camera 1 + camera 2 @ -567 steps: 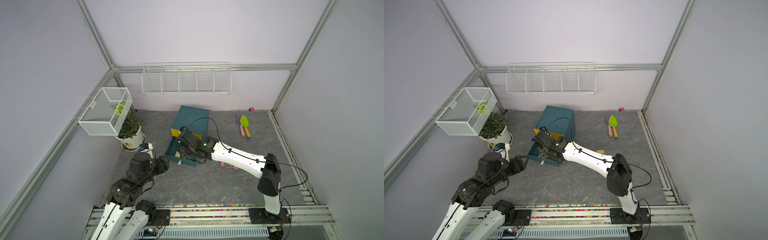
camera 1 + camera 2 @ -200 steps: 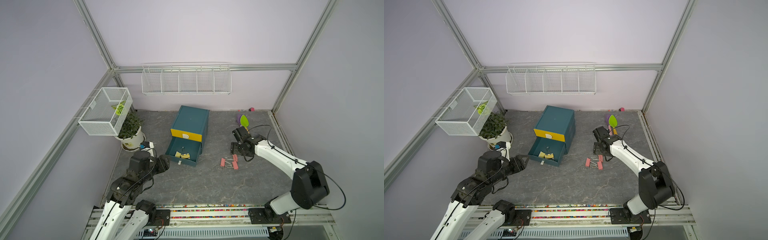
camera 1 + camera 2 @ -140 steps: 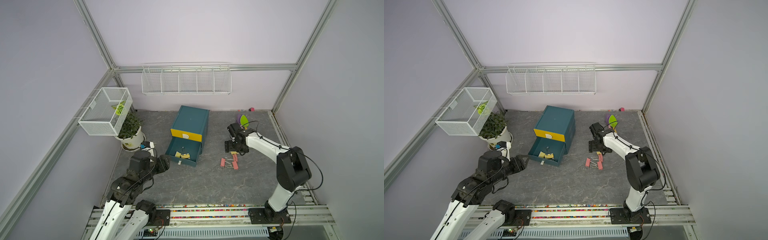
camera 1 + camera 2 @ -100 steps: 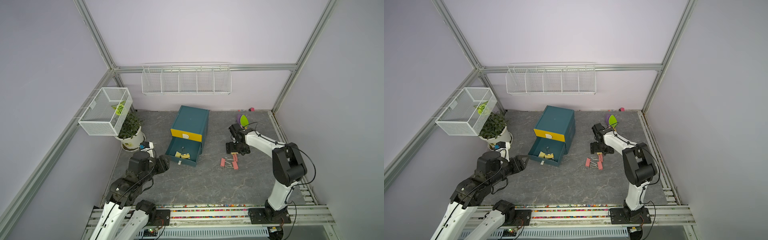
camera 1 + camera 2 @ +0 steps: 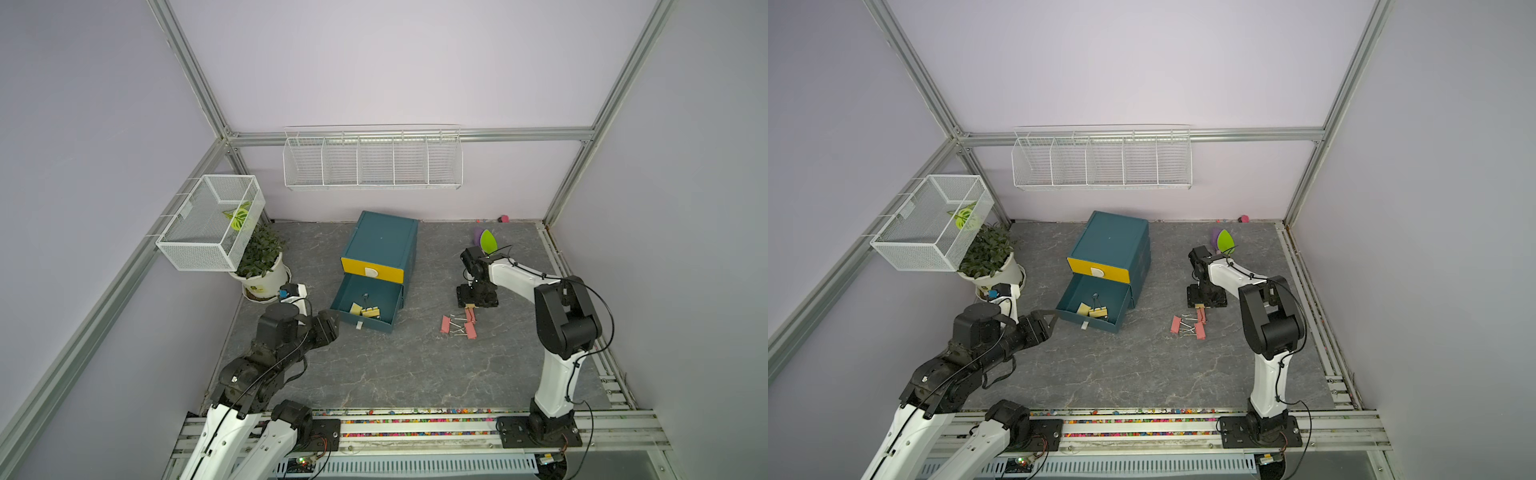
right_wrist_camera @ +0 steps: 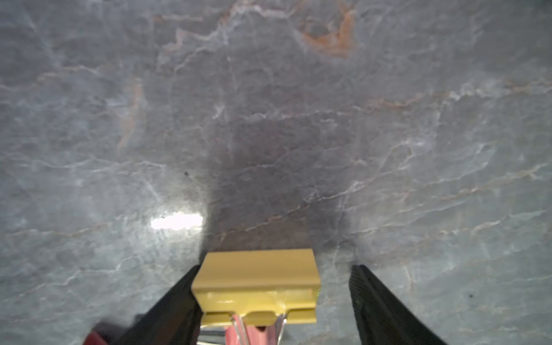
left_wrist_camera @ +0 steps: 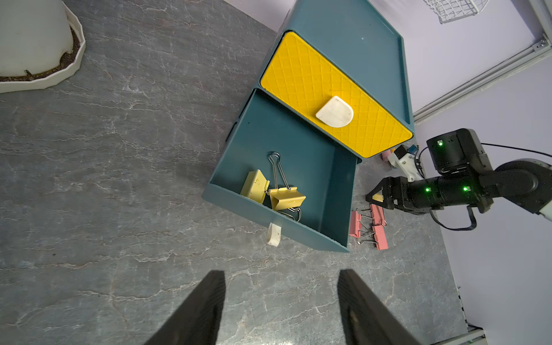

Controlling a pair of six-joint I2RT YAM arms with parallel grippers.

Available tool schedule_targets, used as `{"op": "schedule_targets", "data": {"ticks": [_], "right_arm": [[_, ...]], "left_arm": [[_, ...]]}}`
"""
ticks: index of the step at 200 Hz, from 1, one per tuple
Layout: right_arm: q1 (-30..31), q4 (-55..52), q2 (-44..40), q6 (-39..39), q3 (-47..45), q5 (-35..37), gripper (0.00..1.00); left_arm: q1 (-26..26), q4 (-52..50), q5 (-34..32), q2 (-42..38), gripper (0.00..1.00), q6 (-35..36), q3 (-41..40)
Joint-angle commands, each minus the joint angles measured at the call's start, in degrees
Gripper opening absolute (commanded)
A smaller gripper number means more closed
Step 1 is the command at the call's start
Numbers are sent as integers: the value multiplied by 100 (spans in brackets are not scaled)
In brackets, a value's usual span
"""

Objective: Put the binder clips in the drawer according to color
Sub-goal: Pick up the binder clip at the center of the board.

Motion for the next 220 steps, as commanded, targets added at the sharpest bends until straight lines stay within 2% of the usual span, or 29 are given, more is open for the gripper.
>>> {"op": "schedule_targets", "data": {"ticks": [1, 87, 150, 190, 220], "right_arm": [[0, -18, 88, -34, 76, -128, 74], [11, 215, -119, 105, -115, -21, 52], [236, 458, -920, 271, -382, 305, 48], [577, 391, -1275, 307, -280, 490, 46], [1383, 433, -1689, 260, -167, 1008, 46]], "left_arm": [[22, 56, -12, -31, 65, 111, 100], [26, 74, 1, -37, 65, 113, 72], [26, 93, 22, -26, 66, 117, 60], [26, 105, 13, -22, 65, 114, 35], [27, 119, 6, -22, 65, 109, 23]]}}
